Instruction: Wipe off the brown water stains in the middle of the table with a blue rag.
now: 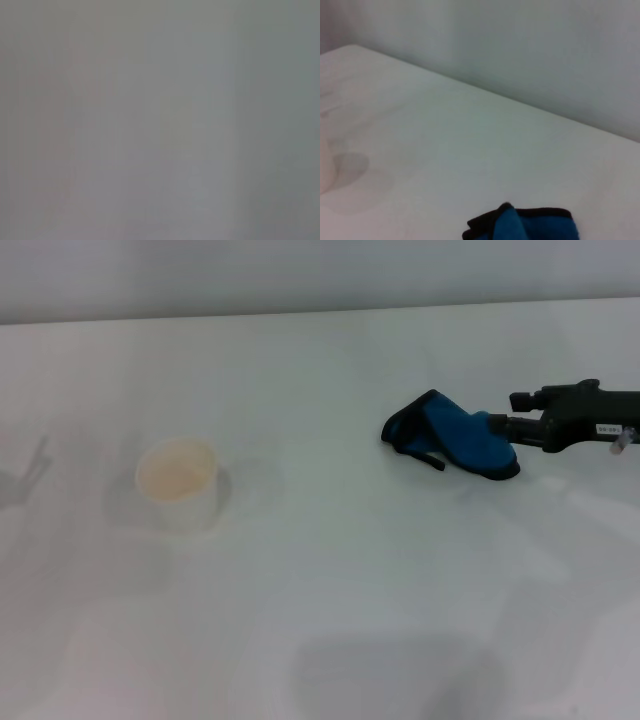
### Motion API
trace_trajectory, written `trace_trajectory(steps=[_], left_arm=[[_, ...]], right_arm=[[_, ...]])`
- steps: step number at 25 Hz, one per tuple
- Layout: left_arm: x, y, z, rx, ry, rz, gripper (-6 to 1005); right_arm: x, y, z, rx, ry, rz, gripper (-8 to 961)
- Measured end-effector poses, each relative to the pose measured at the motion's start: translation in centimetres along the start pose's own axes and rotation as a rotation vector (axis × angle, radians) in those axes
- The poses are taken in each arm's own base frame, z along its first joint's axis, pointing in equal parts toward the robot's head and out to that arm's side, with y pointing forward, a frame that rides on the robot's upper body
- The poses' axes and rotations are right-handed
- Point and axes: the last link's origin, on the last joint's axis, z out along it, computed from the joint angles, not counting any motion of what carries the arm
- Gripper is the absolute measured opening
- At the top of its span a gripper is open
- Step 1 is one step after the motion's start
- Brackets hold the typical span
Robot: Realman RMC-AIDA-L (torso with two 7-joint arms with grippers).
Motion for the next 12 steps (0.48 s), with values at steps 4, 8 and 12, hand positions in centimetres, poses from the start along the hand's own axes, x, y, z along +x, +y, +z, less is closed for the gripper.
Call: trace_trajectory(steps=[4,8,12], left_arm=[[0.01,0.01,-0.03,-0.001,0.001,0.000,877],[-0.09,0.00,-0.14,0.001,-0.002,-0.001,877],[-0.22,0.05,-0.25,0.002,-0.006,-0.004,877]], right_arm=[[-0.10,-0.40,-0.63,0.011,-0.033,0.027,460],[-0.31,-0.49,-0.97,0.008,-0.050,0.032,633],[-0.95,-0.43,-0.99,0.008,-0.094,-0.005,740]])
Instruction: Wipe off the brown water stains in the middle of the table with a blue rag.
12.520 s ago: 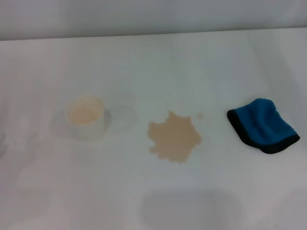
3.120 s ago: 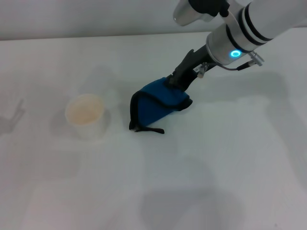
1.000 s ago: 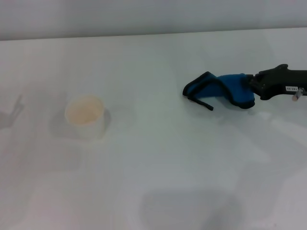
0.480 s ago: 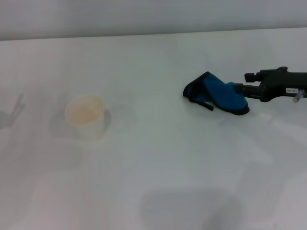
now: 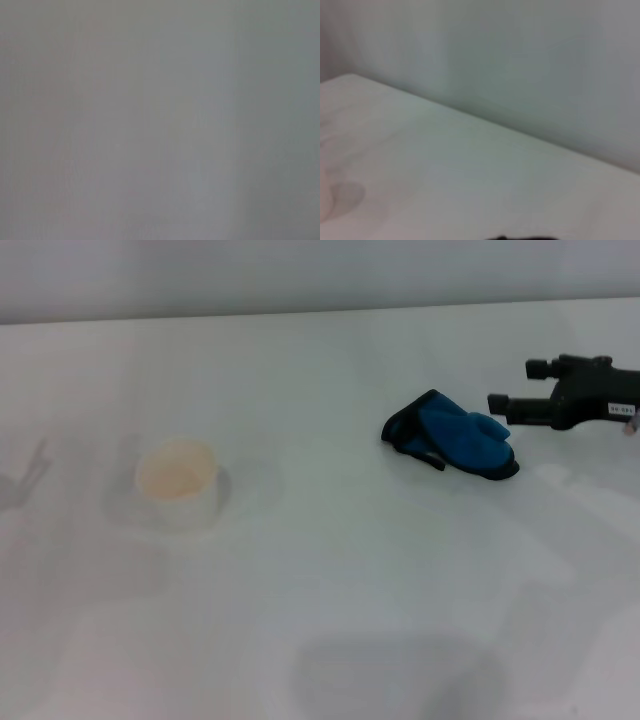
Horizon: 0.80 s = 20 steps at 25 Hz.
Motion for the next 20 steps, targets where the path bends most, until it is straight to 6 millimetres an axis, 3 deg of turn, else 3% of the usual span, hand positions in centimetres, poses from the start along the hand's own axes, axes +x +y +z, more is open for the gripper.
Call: trace_trajectory(steps=[3,8,15,20], left_arm=[[0.0,0.1,0.1,-0.002,0.001,-0.001,877],[0.2,0.4,0.5,-0.013,0.006,-0.001,877],[0.2,0.5,0.6,-0.015,0.006,-0.004,878],[0.1,0.7,0.6,-0.017,0.001,-0.011,878]], right_arm=[[-0.6,-0.3,-0.2,0.024,-0.064,-0.010,820],[-0.6,-1.6,-1.2,0.130,-0.263,0.031,868],[1.2,-2.8,-2.5,0.348,-0.516,0.061,874],[3.0,-3.3,-3.0,0.499,-0.564,0.078,874]])
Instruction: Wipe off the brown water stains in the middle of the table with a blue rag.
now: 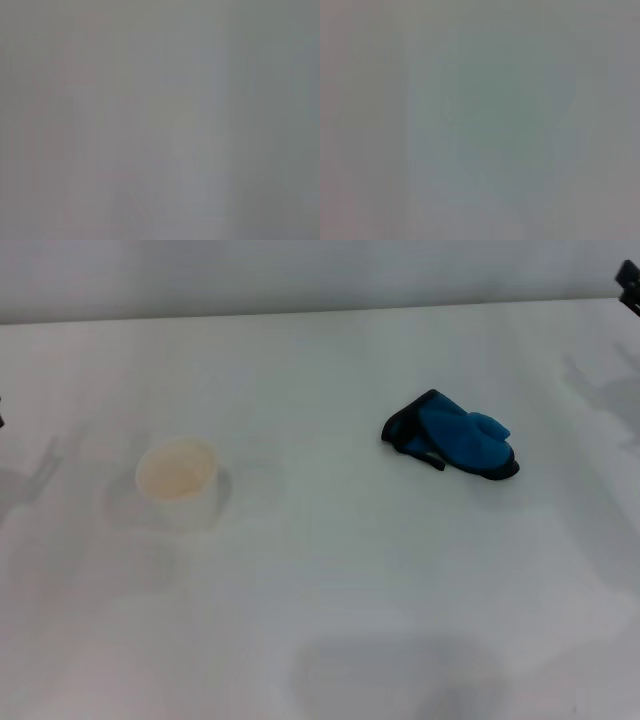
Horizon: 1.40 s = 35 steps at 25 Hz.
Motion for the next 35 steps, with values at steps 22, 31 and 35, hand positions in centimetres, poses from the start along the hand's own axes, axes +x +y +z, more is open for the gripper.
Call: trace_trajectory(steps=[22,31,35], left_arm=[[0.0,0.8,0.4,-0.013,0.008,-0.023,878],[0.1,1.0,0.1,-0.018,0.031,-0.040,876],[0.1,1.1,0.1,-0.019,0.035,-0.041,874]], right_arm=[[4.6,0.7,-3.5,0.149,0.074,-0.054,874],[4.8,0.5,-4.2,0.161,0.081,-0.051,874],[4.8,0.5,-4.3,0.161,0.079,-0.051,874]])
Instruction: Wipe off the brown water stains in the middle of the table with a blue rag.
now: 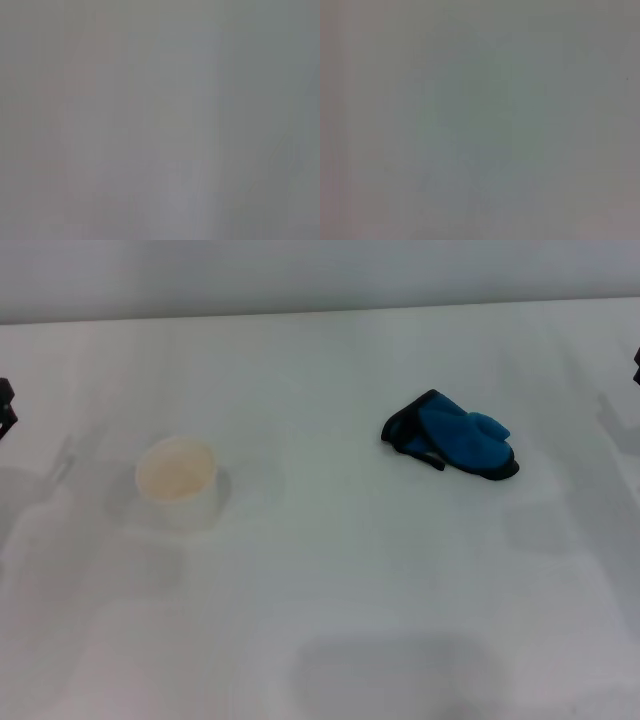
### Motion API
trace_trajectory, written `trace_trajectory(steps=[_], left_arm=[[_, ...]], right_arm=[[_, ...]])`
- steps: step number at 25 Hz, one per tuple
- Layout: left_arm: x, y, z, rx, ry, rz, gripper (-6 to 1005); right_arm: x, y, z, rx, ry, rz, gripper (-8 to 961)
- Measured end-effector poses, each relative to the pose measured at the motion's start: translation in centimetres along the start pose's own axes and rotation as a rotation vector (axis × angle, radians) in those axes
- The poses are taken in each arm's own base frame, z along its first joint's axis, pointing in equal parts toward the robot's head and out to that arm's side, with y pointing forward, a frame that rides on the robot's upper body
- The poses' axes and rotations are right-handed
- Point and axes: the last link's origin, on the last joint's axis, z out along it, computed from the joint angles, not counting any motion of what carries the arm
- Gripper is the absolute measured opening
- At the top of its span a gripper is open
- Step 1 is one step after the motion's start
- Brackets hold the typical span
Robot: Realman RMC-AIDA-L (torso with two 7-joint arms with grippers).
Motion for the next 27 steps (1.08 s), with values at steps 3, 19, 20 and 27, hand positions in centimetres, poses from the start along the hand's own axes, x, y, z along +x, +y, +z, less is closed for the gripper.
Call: trace_trajectory(steps=[3,19,20,27], left_arm=[[0.2,0.0,0.0,0.001,0.018,-0.010,875],[0.7,-0.4,0.3,0.032,0.049,-0.029,874],[0.7,-0.4,0.3,0.033,0.048,-0.030,874],[0.5,-0.5,0.1,0.039,0.037,-0.029,874]], right_arm=[[0.0,0.0,0.0,0.000,-0.002,0.000,874],[-1.1,-0.3,0.0,-0.001,-0.066,-0.016,874],[-1.2,-0.3,0.0,-0.002,-0.073,-0.015,874],[-1.2,-0.1,0.1,-0.006,-0.076,-0.009,874]])
